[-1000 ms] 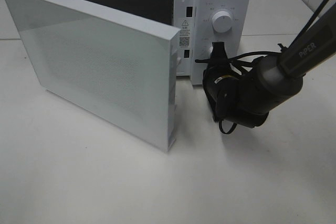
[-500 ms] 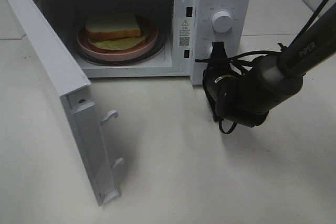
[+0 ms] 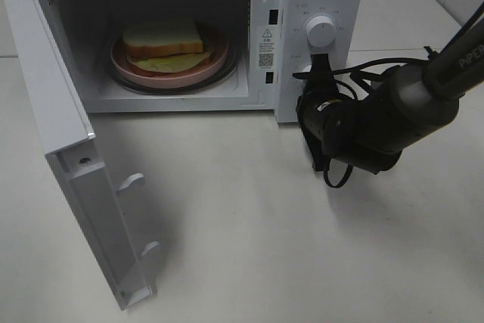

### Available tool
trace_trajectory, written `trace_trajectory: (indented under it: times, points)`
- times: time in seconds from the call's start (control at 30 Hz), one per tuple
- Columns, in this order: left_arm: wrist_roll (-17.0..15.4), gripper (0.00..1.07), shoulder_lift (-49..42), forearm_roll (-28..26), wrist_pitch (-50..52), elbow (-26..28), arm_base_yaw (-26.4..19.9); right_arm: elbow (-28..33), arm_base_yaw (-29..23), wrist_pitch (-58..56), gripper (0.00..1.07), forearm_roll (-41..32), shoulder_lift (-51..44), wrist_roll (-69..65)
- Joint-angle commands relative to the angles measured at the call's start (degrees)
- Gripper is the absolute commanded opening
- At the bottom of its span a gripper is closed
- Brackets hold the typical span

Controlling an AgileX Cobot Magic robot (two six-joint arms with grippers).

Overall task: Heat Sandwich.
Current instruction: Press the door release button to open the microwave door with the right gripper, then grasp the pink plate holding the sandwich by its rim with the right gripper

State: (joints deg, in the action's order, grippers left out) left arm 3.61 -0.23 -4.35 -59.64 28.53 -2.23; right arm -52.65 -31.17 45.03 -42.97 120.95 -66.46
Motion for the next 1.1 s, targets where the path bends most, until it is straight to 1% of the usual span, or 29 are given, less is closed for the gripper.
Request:
trace_trajectory:
  times: [0.03,0.17,0.3,0.4,0.6,0.67,0.77,0.83,0.87,0.93,1.03,1.1]
  points:
    - [-0.1,1.01,-1.4,0.0,0.1,-0.2,0.1,0.7,-0.4,5.3,0.00,2.0,-2.8,-0.8]
    - [-0.1,1.01,-1.4,0.0,0.1,-0.2,0.1,2.9,-1.3,4.4,0.00,1.9,-3.8,-1.5]
    - [-0.1,1.01,-1.4,0.0,0.1,-0.2,0.1,6.6,-2.8,2.1,0.00,2.1,-6.0,-3.0]
    - [-0.1,1.01,-1.4,0.0,0.1,-0.2,0.1,7.8,-3.3,1.5,0.00,2.2,-6.9,-3.3]
    - [-0.1,1.01,-1.4,0.0,0.1,-0.2,0.1,12.8,-3.7,-1.0,0.00,5.4,-11.3,-4.4]
    - [-0.1,1.01,-1.4,0.0,0.1,-0.2,0.1,13.4,-3.7,-1.4,0.00,5.7,-11.9,-4.4]
    - [-0.1,1.01,-1.4,0.0,0.1,-0.2,0.1,15.7,-3.7,-6.7,0.00,9.5,-14.9,-4.1]
    - [-0.1,1.01,-1.4,0.0,0.1,-0.2,0.1,16.0,-3.7,-7.6,0.00,10.5,-15.5,-4.0]
    - [-0.1,1.01,-1.4,0.0,0.1,-0.2,0.1,16.3,-3.7,-10.3,0.00,13.5,-16.5,-3.6]
    - [-0.1,1.01,-1.4,0.0,0.1,-0.2,0.1,16.3,-3.7,-11.6,0.00,14.8,-16.9,-3.4]
    - [-0.1,1.01,-1.4,0.0,0.1,-0.2,0.1,16.3,-3.5,-15.8,0.00,20.3,-18.1,-2.7]
    - [-0.1,1.01,-1.4,0.0,0.1,-0.2,0.1,16.3,-3.5,-16.7,0.00,21.4,-18.3,-2.7]
